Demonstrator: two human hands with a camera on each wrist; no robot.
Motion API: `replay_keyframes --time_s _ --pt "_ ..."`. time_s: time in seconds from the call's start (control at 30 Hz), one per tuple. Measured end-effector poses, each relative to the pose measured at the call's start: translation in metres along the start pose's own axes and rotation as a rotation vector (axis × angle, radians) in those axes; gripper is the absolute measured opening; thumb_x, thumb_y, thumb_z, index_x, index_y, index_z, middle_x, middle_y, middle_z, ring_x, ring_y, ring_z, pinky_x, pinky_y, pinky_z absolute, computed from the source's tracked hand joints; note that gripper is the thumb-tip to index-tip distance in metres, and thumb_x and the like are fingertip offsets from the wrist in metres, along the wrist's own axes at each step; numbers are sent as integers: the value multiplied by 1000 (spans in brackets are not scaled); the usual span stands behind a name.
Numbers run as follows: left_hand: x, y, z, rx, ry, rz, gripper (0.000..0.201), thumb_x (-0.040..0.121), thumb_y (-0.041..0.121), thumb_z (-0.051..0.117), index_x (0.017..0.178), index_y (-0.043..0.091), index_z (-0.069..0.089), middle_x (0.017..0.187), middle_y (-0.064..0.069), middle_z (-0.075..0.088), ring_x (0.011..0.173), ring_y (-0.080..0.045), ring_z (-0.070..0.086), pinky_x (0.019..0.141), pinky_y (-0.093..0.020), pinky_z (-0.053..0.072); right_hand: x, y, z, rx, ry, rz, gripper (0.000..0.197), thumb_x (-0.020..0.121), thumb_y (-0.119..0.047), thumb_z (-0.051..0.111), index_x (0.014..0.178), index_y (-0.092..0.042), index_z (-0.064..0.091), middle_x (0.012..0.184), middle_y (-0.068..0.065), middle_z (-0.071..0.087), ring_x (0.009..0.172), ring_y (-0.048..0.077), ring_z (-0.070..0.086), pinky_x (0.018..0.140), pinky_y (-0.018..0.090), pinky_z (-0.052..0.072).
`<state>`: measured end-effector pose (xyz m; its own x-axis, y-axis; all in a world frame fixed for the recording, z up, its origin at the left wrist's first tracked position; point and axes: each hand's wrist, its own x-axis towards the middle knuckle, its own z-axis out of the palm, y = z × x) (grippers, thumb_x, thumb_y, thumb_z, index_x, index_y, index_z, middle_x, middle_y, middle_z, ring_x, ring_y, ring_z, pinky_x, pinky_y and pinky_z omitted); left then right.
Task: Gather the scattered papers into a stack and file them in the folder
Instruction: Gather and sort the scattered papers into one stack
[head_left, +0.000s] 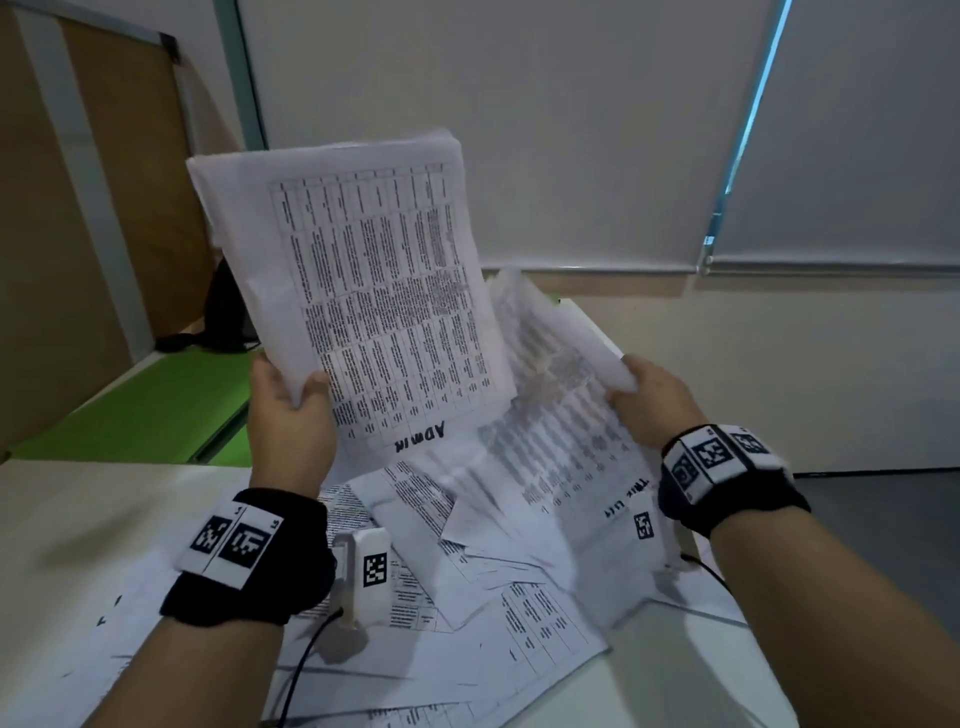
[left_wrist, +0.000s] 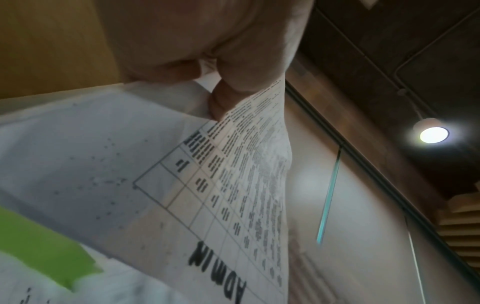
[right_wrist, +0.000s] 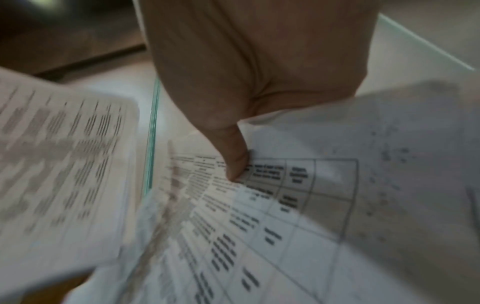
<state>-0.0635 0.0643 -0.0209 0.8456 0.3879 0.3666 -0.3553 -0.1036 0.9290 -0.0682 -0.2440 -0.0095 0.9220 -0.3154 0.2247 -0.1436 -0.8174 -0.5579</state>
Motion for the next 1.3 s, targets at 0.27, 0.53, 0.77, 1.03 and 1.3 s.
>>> replay_keyframes --time_s 0.27,0.53,0.77,1.03,1.3 --pt "-4 2 -13 106 121 6 36 95 8 44 131 9 38 124 -12 55 103 -26 54 87 -30 40 -12 -9 -23 614 383 -19 16 95 -14 50 111 -13 54 90 4 57 71 17 51 51 19 37" --pt "-4 5 0 -86 -93 -76 29 93 -5 43 113 15 50 101 1 64 89 -15 65 71 -25 53 -13 -22 3 921 74 36 18 93 -12 56 107 -22 60 104 0 67 98 21 63 90 37 50" --pt "-17 6 15 -351 -241 -211 32 99 39 33 108 31 63 95 17 73 98 -5 66 87 -25 51 -13 -30 22 988 -112 119 15 92 -14 55 104 -22 60 107 6 68 106 29 62 98 53 46" --pt "-25 0 17 -191 -103 -44 37 90 11 57 123 23 46 107 10 63 102 -13 61 98 -46 47 -31 -39 24 997 -59 -44 31 87 -10 63 112 -23 50 108 4 67 98 20 66 86 37 55" --pt "-15 15 1 -255 -191 9 43 74 27 67 109 43 49 113 5 65 108 -23 62 95 -45 48 -37 -56 11 1030 -36 -187 56 76 -14 76 121 -20 43 110 -2 67 98 13 68 82 31 56"
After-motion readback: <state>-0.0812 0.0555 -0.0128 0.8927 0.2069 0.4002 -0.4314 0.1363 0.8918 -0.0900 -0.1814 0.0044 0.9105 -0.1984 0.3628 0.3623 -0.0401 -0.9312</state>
